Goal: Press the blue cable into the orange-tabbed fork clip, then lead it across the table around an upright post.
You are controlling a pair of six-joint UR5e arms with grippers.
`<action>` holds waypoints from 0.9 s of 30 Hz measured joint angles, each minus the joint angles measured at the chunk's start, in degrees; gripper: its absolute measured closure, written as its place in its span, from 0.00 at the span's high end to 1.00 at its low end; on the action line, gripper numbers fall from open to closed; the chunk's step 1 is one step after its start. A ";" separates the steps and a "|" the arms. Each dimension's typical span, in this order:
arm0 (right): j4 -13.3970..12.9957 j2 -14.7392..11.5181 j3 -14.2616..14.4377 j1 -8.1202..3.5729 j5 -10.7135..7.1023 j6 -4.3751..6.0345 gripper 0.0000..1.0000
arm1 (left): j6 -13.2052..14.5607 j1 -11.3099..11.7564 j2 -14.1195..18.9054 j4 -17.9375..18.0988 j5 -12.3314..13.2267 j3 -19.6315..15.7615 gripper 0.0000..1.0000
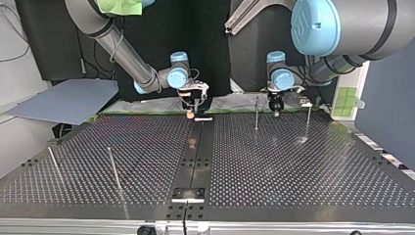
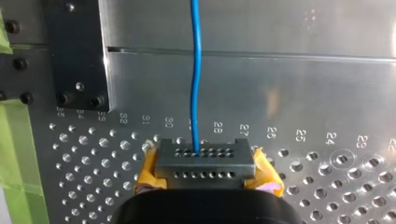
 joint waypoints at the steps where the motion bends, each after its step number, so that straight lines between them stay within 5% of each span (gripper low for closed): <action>1: 0.00 0.00 0.00 0.00 0.00 -0.10 0.00 | 0.08 0.00 0.00 -0.05 0.25 -0.02 0.45; 3: 0.00 0.00 0.01 -0.02 0.00 -0.33 0.00 | 0.27 0.01 0.02 -0.23 1.05 -0.04 0.52; 5: 0.00 0.00 0.01 -0.02 0.00 -0.45 0.00 | 0.40 0.02 0.04 -0.65 1.39 -0.04 0.79; 6: 0.00 0.00 0.01 -0.02 0.00 -0.48 0.00 | 0.46 0.03 0.04 -0.93 1.35 -0.05 0.79; 7: 0.00 0.01 0.01 -0.02 0.00 -0.49 0.00 | 0.57 0.05 0.05 -1.28 1.26 -0.05 1.00; 16: 0.03 0.01 0.01 -0.02 -0.02 -0.53 0.00 | 2.07 0.01 0.07 -5.00 0.55 -0.37 1.00; 27: 0.21 0.03 0.04 0.00 -0.07 -0.63 0.00 | 1.91 0.25 0.48 -4.87 5.90 -4.76 1.00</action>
